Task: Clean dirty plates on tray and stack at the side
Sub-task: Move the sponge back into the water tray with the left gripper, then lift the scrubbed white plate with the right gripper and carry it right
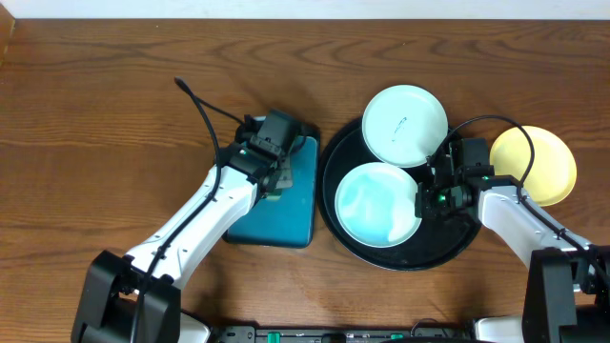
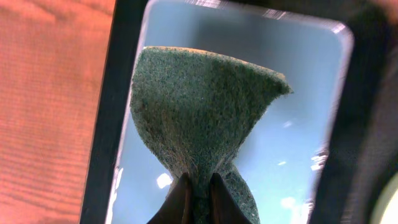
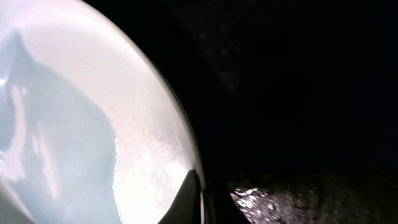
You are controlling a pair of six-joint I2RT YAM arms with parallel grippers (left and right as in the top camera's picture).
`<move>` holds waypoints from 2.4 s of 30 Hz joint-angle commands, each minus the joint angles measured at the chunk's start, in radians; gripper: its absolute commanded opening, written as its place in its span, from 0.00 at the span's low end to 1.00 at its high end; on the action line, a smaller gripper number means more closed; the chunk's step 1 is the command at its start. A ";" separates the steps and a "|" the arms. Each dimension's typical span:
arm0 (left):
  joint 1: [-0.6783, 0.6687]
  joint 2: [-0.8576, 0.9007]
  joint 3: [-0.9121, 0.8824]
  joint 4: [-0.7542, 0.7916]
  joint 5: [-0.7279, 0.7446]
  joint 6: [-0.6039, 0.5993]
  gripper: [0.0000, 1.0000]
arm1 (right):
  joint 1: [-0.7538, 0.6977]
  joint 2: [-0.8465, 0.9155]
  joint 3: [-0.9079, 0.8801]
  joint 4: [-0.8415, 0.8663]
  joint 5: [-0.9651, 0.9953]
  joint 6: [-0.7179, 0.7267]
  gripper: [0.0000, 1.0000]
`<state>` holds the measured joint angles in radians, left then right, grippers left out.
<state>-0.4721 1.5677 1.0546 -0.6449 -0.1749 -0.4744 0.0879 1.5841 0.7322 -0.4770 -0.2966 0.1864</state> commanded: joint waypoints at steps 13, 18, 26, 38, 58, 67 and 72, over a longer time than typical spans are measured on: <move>0.006 0.004 -0.024 0.017 -0.016 0.011 0.08 | -0.009 -0.102 -0.004 0.017 -0.103 -0.001 0.01; 0.006 0.009 -0.024 0.017 -0.016 0.011 0.07 | -0.009 -0.206 -0.005 0.021 -0.015 -0.001 0.01; 0.006 0.019 -0.025 0.018 -0.016 0.011 0.07 | 0.003 -0.355 -0.005 0.019 0.216 -0.001 0.01; 0.006 0.114 -0.026 0.040 -0.016 0.011 0.07 | 0.138 -0.483 -0.004 -0.029 0.575 -0.001 0.01; 0.006 0.163 -0.026 0.060 0.010 0.011 0.07 | 0.529 -0.483 -0.005 -0.034 1.083 -0.032 0.01; 0.006 0.163 -0.026 0.060 0.010 0.010 0.07 | 0.739 -0.483 -0.005 0.044 1.308 -0.202 0.01; 0.006 0.163 -0.026 0.060 0.010 0.010 0.07 | 0.832 -0.483 -0.005 0.109 1.469 -0.261 0.01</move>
<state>-0.4713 1.7287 1.0344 -0.5865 -0.1631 -0.4706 0.8703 1.1122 0.7284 -0.3912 0.9901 -0.0063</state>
